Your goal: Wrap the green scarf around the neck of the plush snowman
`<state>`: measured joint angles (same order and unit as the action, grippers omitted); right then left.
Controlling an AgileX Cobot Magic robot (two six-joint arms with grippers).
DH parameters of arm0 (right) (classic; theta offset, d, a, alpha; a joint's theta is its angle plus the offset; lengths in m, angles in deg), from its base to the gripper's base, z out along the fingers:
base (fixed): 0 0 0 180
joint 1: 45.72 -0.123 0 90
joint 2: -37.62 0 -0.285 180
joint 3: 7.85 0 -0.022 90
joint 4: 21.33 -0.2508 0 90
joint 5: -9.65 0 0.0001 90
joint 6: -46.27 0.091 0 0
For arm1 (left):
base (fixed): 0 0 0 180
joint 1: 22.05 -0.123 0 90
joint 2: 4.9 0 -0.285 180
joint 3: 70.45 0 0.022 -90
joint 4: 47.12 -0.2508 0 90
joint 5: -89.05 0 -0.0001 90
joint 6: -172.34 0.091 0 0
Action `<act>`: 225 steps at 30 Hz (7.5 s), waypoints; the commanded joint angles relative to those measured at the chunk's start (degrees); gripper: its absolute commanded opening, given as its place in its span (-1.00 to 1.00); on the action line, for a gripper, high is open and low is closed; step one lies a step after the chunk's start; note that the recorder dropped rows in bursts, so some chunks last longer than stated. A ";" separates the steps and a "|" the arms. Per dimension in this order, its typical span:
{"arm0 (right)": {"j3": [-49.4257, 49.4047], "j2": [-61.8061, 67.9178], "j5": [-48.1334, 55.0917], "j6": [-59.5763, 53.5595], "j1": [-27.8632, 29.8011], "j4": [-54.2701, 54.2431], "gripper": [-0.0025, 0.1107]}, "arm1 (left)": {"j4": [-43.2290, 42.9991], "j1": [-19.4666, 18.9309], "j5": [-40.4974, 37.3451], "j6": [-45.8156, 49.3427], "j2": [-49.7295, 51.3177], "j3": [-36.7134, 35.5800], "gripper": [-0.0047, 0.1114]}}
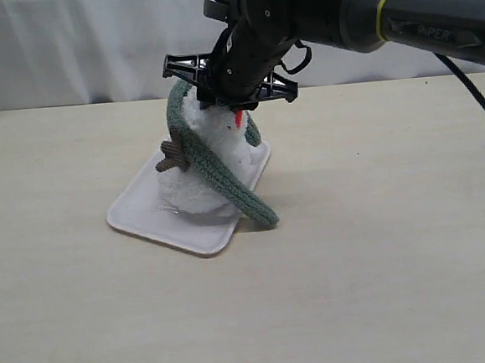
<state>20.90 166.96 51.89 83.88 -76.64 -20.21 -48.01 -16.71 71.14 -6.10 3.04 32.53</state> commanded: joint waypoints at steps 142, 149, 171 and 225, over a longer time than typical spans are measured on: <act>5.21 1.25 12.11 -10.17 -5.16 12.84 0.21 | 0.15 0.37 0.44 -0.13 -0.15 -0.19 -0.92; 5.27 -0.40 14.28 -12.70 -5.16 12.84 0.22 | 0.15 0.37 0.44 -0.13 -0.15 -0.19 -0.92; -5.06 -5.45 23.64 -17.46 -0.49 16.10 -0.20 | 0.15 0.37 0.44 -0.13 -0.15 -0.19 -0.92; -16.29 -5.39 12.49 -26.93 0.79 18.96 -0.89 | 0.15 0.37 0.44 -0.13 -0.15 -0.19 -0.92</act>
<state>4.92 162.18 61.77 61.17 -75.84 2.12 -48.01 -16.71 71.14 -6.10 3.04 32.53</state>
